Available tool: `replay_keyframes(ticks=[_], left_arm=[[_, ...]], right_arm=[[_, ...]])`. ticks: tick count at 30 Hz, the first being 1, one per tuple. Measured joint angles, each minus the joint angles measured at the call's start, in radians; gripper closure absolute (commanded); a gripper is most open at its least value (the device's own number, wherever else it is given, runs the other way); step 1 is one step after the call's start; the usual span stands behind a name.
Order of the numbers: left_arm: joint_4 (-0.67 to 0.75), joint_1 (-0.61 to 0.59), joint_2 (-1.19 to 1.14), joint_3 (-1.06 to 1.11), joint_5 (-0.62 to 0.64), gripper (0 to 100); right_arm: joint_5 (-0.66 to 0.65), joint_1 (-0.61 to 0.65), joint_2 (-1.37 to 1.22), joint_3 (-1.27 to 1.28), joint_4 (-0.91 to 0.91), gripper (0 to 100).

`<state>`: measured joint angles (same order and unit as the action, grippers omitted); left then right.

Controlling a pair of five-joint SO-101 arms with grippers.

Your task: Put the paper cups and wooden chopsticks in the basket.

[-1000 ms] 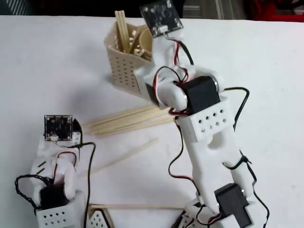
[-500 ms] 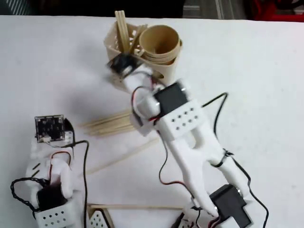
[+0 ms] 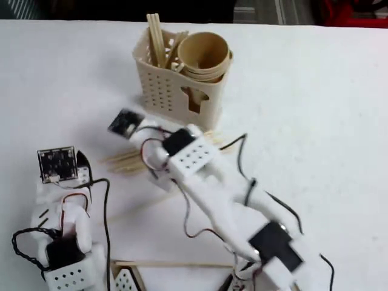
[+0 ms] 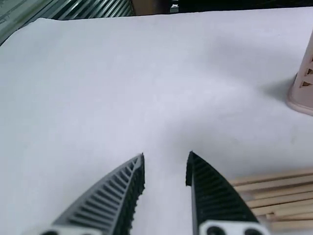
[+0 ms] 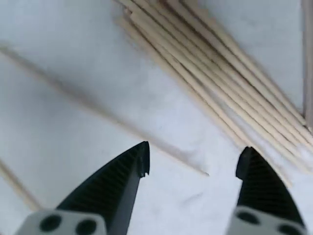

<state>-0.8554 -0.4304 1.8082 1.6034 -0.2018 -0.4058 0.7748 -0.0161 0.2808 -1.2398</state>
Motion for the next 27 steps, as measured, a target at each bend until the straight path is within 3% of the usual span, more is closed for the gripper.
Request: replay_keyframes(ticks=[14, 17, 22, 27], left_arm=[[0.000, 0.000, 0.000, 0.000, 0.000, 85], [0.000, 0.000, 0.000, 0.000, 0.000, 85], [0.000, 0.000, 0.000, 0.000, 0.000, 85], [0.000, 0.000, 0.000, 0.000, 0.000, 85]], right_arm=[[-0.031, 0.017, -0.454, -0.344, 0.009, 69.9], [-0.029, 0.017, -0.519, -0.394, 0.009, 76.6], [-0.029, 0.006, -0.578, -0.442, 0.015, 97.1], [-0.031, 0.011, -0.592, -0.445, 0.003, 98.0]])
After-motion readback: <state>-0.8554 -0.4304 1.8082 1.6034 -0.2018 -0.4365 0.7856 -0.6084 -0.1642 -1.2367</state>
